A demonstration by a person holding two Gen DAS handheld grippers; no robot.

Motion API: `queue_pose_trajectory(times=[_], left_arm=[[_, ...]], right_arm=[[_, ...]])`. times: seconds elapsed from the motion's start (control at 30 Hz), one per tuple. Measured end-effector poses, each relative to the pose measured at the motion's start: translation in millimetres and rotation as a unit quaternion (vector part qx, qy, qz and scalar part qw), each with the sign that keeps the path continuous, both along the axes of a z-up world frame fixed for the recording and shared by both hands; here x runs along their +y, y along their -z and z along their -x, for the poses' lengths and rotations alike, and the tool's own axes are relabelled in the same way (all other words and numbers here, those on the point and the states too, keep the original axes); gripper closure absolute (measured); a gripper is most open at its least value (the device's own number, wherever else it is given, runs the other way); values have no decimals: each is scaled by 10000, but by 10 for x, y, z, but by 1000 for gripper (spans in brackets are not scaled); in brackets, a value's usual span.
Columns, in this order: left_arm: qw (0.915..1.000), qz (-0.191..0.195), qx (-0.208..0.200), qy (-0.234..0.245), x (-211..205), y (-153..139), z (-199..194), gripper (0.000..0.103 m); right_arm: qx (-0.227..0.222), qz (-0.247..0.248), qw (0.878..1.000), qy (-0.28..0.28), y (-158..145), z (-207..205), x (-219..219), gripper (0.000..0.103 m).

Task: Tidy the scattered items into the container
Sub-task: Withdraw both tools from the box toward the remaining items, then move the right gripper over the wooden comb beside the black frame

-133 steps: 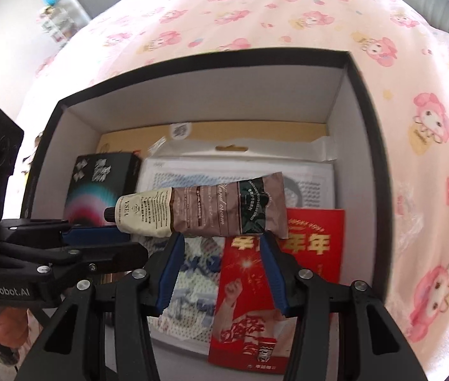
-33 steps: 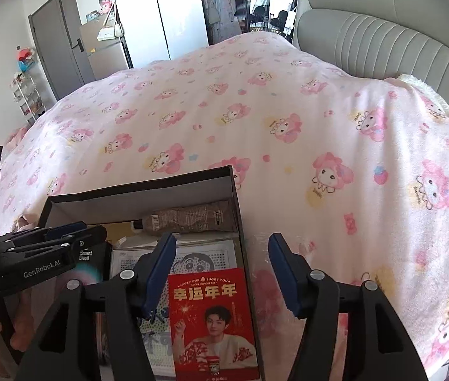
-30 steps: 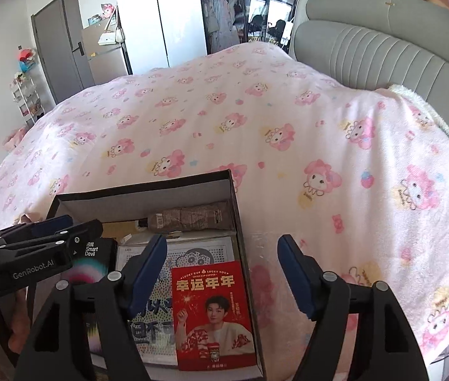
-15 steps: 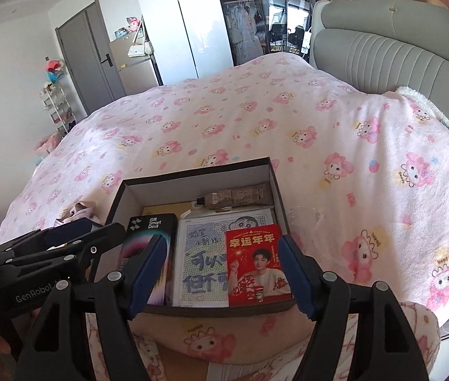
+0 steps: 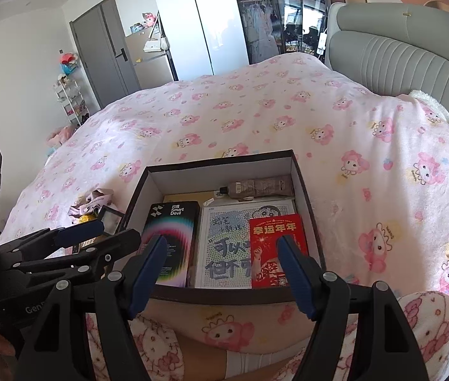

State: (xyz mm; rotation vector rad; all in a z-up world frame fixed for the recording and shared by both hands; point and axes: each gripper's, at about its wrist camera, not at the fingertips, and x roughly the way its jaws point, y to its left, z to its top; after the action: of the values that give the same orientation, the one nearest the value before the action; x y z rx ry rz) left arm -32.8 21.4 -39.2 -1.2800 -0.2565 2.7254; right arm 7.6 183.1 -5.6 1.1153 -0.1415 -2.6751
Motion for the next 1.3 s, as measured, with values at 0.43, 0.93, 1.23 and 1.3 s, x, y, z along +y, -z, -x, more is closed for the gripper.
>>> queue_pose_trajectory(times=[0.43, 0.93, 1.23, 1.3], left_arm=[[9885, -371, -140, -1462, -1545, 152, -570, 48], [9609, -1572, -1190, -1944, -3026, 1103, -330, 74], [9530, -1922, -2080, -1081, -3054, 1830, 418, 74], [9531, -1864, -2113, -1103, -3089, 1910, 543, 74]], right_arm=[[-401, 340, 9858, -1594, 125, 214, -1396, 44], [-2169, -73, 9448, -2453, 1185, 889, -2927, 66], [-3088, -179, 9290, -2033, 1712, 1260, -3073, 60], [-3278, -230, 9237, -1969, 1833, 1262, -3062, 60]])
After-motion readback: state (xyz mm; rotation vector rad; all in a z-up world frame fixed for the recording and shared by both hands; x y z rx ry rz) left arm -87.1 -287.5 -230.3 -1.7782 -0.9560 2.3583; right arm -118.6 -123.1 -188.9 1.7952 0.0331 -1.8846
